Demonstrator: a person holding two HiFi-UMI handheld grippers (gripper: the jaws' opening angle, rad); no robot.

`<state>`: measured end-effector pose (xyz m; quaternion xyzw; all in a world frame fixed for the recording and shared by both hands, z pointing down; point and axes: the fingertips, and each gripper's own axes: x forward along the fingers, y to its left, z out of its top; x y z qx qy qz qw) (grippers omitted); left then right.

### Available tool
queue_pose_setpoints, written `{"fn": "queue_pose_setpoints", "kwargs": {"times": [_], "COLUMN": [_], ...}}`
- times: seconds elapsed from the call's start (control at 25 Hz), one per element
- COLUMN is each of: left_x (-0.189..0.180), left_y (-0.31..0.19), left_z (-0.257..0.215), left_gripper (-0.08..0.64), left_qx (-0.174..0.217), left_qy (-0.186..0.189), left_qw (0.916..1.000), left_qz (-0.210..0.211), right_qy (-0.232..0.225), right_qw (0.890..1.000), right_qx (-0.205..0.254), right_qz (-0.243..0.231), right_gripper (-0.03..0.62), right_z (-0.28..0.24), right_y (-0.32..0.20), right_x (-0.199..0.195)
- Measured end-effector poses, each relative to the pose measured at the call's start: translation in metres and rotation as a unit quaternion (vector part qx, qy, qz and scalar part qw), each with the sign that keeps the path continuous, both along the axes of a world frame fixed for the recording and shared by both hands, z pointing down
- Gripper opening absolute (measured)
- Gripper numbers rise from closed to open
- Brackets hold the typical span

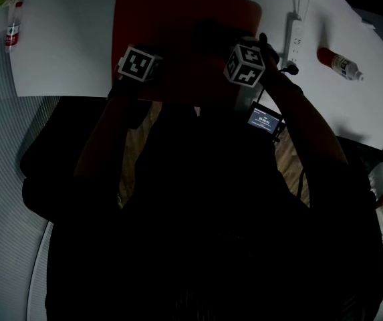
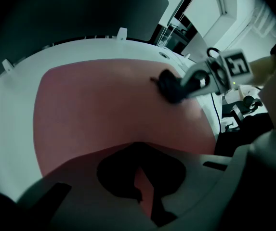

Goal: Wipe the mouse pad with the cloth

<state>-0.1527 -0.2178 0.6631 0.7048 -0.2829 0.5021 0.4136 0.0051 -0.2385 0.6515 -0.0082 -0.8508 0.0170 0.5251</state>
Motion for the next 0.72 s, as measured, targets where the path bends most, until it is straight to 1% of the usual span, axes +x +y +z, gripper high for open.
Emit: {"fn": "queue_pose_setpoints", "kwargs": {"times": [0.12,0.2,0.28,0.4,0.44,0.52,0.64,0.72], "left_x": [-0.002,-0.001,0.001,-0.001,-0.001,-0.001,-0.002,-0.003], "left_y": [-0.003,-0.004,-0.002,-0.001,-0.002,-0.002,-0.002,-0.002], "left_z": [0.0,0.0,0.0,0.0,0.001,0.001,0.0,0.0], "left_gripper": [0.008,0.008,0.008,0.008,0.008,0.008,0.008,0.008], "left_qx": [0.005,0.005,0.001,-0.002,-0.004,-0.01,-0.011,-0.008], "left_qy": [0.0,0.004,0.008,0.011,0.012,0.016,0.02,0.022], "left_qw": [1.0,1.0,0.9999,0.9999,0.9999,0.9998,0.9997,0.9996], "left_qz": [0.006,0.008,0.007,0.009,0.011,0.012,0.012,0.012], "right_qy": [0.009,0.01,0.008,0.0,-0.003,-0.011,-0.021,-0.02], "right_qw": [0.997,0.993,0.988,0.979,0.978,0.978,0.981,0.986], "right_qx": [0.013,0.008,-0.013,-0.067,-0.083,-0.115,-0.156,-0.155], "right_qz": [0.076,0.12,0.154,0.191,0.193,0.174,0.109,0.051], "right_gripper": [0.061,0.063,0.063,0.063,0.063,0.063,0.061,0.061], "right_z": [-0.002,-0.004,-0.007,-0.009,-0.01,-0.012,-0.012,-0.011], "right_y": [-0.058,-0.076,-0.078,-0.074,-0.068,-0.04,0.027,0.062], "right_x": [0.028,0.037,0.037,0.035,0.031,0.015,-0.023,-0.045]}}
